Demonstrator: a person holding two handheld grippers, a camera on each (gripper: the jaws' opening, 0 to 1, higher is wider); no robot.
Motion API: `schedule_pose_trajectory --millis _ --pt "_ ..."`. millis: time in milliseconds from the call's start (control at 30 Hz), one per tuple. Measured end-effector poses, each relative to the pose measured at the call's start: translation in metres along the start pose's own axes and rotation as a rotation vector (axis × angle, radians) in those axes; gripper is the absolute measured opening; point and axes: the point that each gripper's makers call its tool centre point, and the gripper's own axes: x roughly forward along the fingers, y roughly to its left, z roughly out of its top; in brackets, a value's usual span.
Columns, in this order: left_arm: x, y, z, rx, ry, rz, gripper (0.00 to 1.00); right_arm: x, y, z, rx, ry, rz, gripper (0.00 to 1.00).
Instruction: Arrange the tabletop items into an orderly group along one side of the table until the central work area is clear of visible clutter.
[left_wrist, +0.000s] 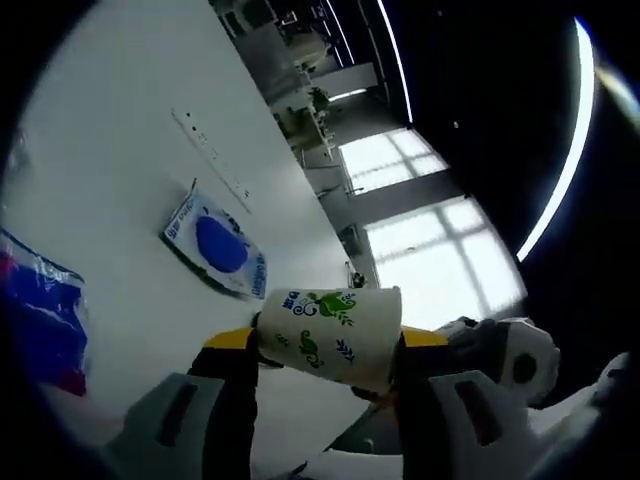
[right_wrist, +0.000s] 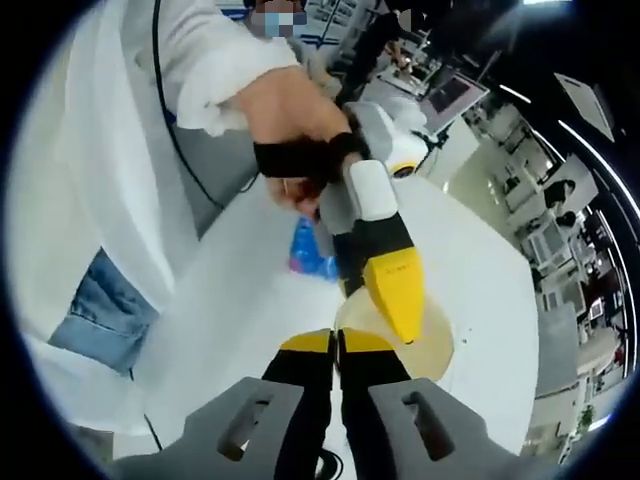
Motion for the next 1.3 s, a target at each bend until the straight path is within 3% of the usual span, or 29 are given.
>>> schedule_pose_trajectory --millis 100,167,233,300,333,433,500,567,667,800,933,1067,1167,1233,1300 --pt "-0.007 0.002 0.007 0.087 -0.050 -0.002 0.55 0.002 0.003 0.003 0.062 -0.024 0.017 0.00" --pt "-0.014 0.004 0.014 0.147 -0.096 0.013 0.64 0.001 0.004 0.002 0.052 -0.034 0.018 0.00" --pt "-0.024 0.011 0.020 0.271 -0.132 0.070 0.77 0.001 0.005 0.004 0.083 -0.061 0.022 0.00" --pt "-0.037 0.019 0.024 0.453 -0.160 0.154 0.91 0.002 0.004 0.003 0.135 -0.082 0.027 0.00" --pt "-0.045 0.021 0.022 0.563 -0.151 0.189 0.95 0.002 0.003 0.002 0.138 -0.082 0.024 0.00" --pt "-0.064 0.029 0.020 0.732 -0.143 0.273 1.00 0.004 0.001 -0.001 0.151 -0.074 0.021 0.00" --pt "-0.077 0.034 0.024 0.756 -0.179 0.305 1.00 0.006 -0.001 0.000 0.188 -0.087 0.023 0.00" --pt "-0.094 0.038 0.032 0.761 -0.260 0.338 1.00 0.008 -0.004 0.002 0.237 -0.108 0.028 0.00" --pt "-0.117 0.045 0.034 0.856 -0.300 0.418 1.00 0.011 -0.009 0.005 0.269 -0.120 0.030 0.00" --pt "-0.142 0.053 0.019 1.015 -0.268 0.495 1.00 0.014 -0.011 0.009 0.310 -0.143 0.040 0.00" --pt "-0.160 0.043 0.009 1.012 -0.387 0.437 1.00 0.019 -0.011 0.007 0.308 -0.128 0.054 0.00" --pt "-0.178 0.042 -0.003 1.089 -0.441 0.436 1.00 0.021 -0.014 0.005 0.320 -0.121 0.061 0.00" --pt "-0.193 0.039 -0.010 1.099 -0.491 0.425 1.00 0.023 -0.017 0.005 0.342 -0.124 0.063 0.00" --pt "-0.202 0.041 -0.015 1.117 -0.506 0.436 1.00 0.024 -0.018 0.004 0.352 -0.125 0.064 0.00" --pt "-0.208 0.047 -0.021 1.151 -0.478 0.473 1.00 0.026 -0.021 0.002 0.357 -0.118 0.062 0.00"
